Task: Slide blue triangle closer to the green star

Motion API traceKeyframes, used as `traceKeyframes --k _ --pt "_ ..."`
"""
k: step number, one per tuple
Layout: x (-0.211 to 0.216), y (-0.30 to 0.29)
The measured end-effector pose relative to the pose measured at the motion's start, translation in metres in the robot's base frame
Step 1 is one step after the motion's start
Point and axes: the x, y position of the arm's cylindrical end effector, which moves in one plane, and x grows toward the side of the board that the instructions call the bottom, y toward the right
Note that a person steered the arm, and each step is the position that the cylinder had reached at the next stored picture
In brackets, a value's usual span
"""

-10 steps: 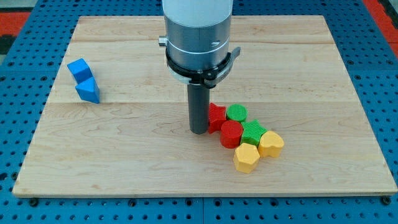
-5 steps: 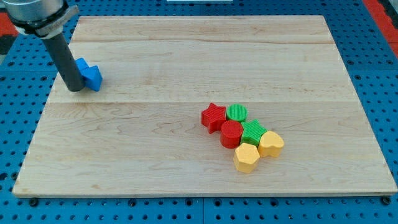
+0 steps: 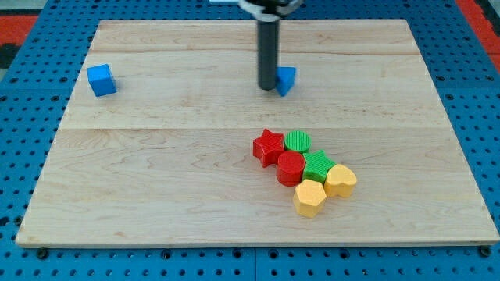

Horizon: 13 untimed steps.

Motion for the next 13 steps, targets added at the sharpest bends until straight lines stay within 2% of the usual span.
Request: traceKeyframes --k 2,3,4,5,6,7,9,11,12,13 --pt "-0.059 0.031" --pt "-0.026 0.069" --pt "0.007 0.071" --pt "-0.046 0.100" --pt "-0.063 0.069" --pt "-0.057 0.042" --pt "-0.001 0.048" --pt "0.004 0.018" --pt "0.027 0.019" --pt "0.027 0.019"
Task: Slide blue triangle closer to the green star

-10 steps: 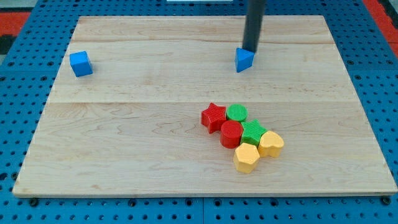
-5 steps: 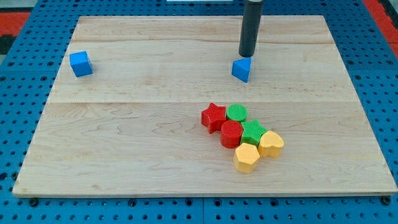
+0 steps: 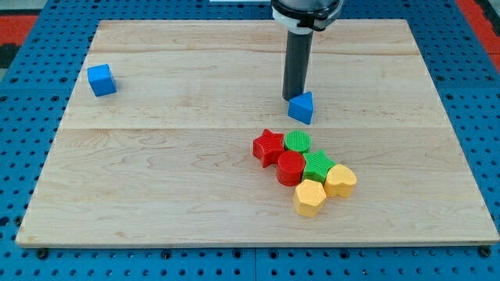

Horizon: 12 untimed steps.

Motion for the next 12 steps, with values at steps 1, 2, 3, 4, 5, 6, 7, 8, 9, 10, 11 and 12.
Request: traceKeyframes --k 1,2,3,4,5,6,7,8,9,10,11,12 --pt "-0.003 -0.008" --pt "0.004 -0.008" --pt "0.020 0.013" --pt "0.038 0.020" --pt "0.038 0.037" --pt "0.038 0.059" --pt "0.049 0.060" --pt "0.054 0.067" --pt "0.054 0.099" --pt "0.053 0.112" --pt "0.020 0.120" --pt "0.028 0.160"
